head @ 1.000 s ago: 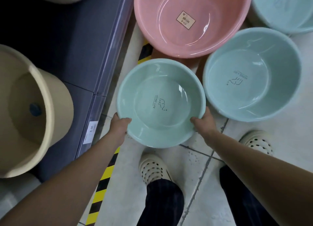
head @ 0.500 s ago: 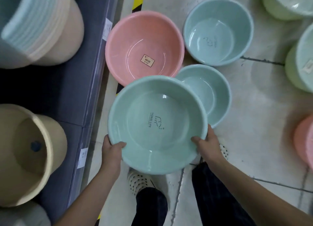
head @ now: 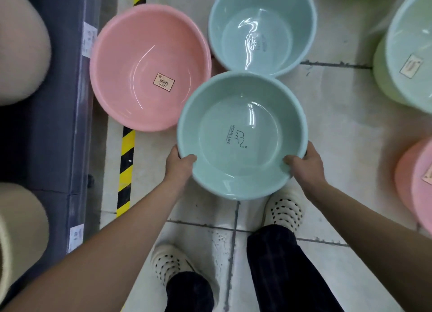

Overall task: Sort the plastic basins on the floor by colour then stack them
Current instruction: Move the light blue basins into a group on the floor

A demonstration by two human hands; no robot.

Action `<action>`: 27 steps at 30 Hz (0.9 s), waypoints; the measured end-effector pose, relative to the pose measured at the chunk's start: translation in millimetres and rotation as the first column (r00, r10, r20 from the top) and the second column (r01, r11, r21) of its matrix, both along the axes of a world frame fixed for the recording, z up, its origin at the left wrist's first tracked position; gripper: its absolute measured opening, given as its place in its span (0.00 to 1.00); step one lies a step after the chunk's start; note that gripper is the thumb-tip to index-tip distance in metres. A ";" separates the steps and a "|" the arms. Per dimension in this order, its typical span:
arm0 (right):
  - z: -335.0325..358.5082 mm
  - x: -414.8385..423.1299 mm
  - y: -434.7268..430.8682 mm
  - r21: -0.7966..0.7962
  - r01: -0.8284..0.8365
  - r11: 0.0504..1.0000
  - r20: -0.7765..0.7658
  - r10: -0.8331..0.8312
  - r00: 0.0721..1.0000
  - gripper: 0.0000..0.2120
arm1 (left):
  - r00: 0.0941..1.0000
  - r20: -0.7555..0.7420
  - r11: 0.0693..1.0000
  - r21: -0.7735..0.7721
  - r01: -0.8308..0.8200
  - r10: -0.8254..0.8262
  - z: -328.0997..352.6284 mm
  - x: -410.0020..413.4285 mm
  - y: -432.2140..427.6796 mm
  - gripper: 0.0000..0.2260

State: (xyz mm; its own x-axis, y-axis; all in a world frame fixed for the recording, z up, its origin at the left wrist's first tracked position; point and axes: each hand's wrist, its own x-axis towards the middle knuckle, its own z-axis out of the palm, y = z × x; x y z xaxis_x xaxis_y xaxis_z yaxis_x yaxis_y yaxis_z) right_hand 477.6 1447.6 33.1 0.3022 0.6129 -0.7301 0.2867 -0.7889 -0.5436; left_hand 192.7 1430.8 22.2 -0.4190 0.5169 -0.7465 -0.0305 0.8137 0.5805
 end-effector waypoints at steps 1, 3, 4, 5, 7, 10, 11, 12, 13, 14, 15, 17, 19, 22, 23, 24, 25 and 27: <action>-5.9 4.0 -0.6 -0.001 -0.024 1.000 0.016 0.024 1.000 0.24 | 1.000 0.001 1.000 -0.007 0.004 -0.004 -7.8 2.0 -0.9 0.16; -18.7 11.0 -2.0 -0.008 -0.031 0.999 0.043 0.031 0.999 0.23 | 1.000 -0.002 1.000 -0.022 0.016 -0.016 -22.8 6.4 -1.8 0.15; -25.1 13.6 -2.7 -0.012 -0.016 1.000 0.051 0.016 0.999 0.22 | 1.000 0.005 0.999 -0.031 0.021 -0.021 -30.5 8.8 -2.8 0.15; -32.3 15.8 -3.9 -0.014 0.002 1.000 0.055 -0.001 0.999 0.22 | 1.000 0.018 0.999 -0.042 0.020 -0.020 -37.7 11.4 -4.2 0.16; -44.8 19.3 -6.3 -0.015 0.018 1.000 0.052 -0.017 0.999 0.23 | 0.999 0.043 0.998 -0.060 0.004 -0.001 -49.2 17.8 -7.4 0.19; -59.3 22.5 -8.3 -0.033 -0.003 0.999 0.010 0.004 1.000 0.29 | 0.999 0.033 0.998 -0.060 0.000 0.002 -60.6 24.3 -6.1 0.22; -61.5 22.7 -8.4 -0.042 -0.012 0.999 -0.006 0.012 1.000 0.30 | 1.000 0.017 0.997 -0.073 0.005 -0.004 -63.2 25.5 -3.6 0.22; -61.8 22.8 -8.2 -0.047 -0.024 0.999 -0.017 0.024 1.000 0.31 | 1.000 -0.003 0.996 -0.093 -0.001 0.000 -64.4 26.4 0.4 0.21; -59.9 23.3 -7.2 -0.048 -0.038 0.998 -0.023 0.037 0.999 0.30 | 1.000 -0.024 0.992 -0.126 -0.020 0.017 -63.7 27.2 6.1 0.20; -54.9 24.3 -5.1 -0.052 -0.042 0.998 -0.022 0.041 0.999 0.30 | 0.999 -0.036 0.986 -0.164 -0.034 0.029 -61.0 27.8 11.9 0.19; -46.9 25.9 -1.5 -0.061 -0.027 0.998 -0.020 0.026 0.999 0.29 | 0.999 -0.031 0.980 -0.195 -0.028 0.022 -53.0 29.6 18.6 0.18; -22.4 32.2 7.6 -0.090 0.031 0.995 -0.027 -0.033 0.999 0.28 | 1.000 0.006 0.973 -0.228 0.025 -0.024 -27.2 35.2 30.9 0.16; 9.6 43.3 19.1 -0.114 0.054 0.992 -0.031 -0.058 0.998 0.28 | 0.997 0.034 0.968 -0.240 0.072 -0.066 6.9 44.2 43.8 0.15; 66.0 60.1 41.4 -0.141 0.046 0.989 -0.023 -0.050 0.998 0.27 | 0.996 0.056 0.970 -0.228 0.079 -0.068 65.0 59.9 69.8 0.18; 85.5 65.0 51.6 -0.136 0.043 0.990 -0.022 -0.046 0.999 0.26 | 0.996 0.059 0.974 -0.214 0.080 -0.069 84.3 65.2 83.8 0.19; 104.9 69.7 63.4 -0.134 0.037 0.990 -0.019 -0.039 0.999 0.26 | 0.996 0.053 0.976 -0.204 0.080 -0.071 102.3 69.3 99.9 0.20; 123.9 74.2 76.0 -0.130 0.032 0.991 -0.018 -0.034 0.999 0.27 | 0.996 0.044 0.978 -0.193 0.083 -0.076 120.7 73.1 117.3 0.20; 156.9 82.1 107.4 -0.110 0.011 0.994 -0.020 -0.014 1.000 0.28 | 0.995 0.029 0.981 -0.167 0.098 -0.095 154.6 78.8 157.1 0.18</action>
State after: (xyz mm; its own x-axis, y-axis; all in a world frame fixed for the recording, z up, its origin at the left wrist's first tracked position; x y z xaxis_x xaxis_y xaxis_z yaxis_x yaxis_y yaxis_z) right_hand 559.6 1555.0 190.1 0.2937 0.5250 -0.7988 0.2663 -0.8475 -0.4592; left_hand 271.6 1588.0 176.8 -0.3570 0.4205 -0.8341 0.0427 0.8994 0.4351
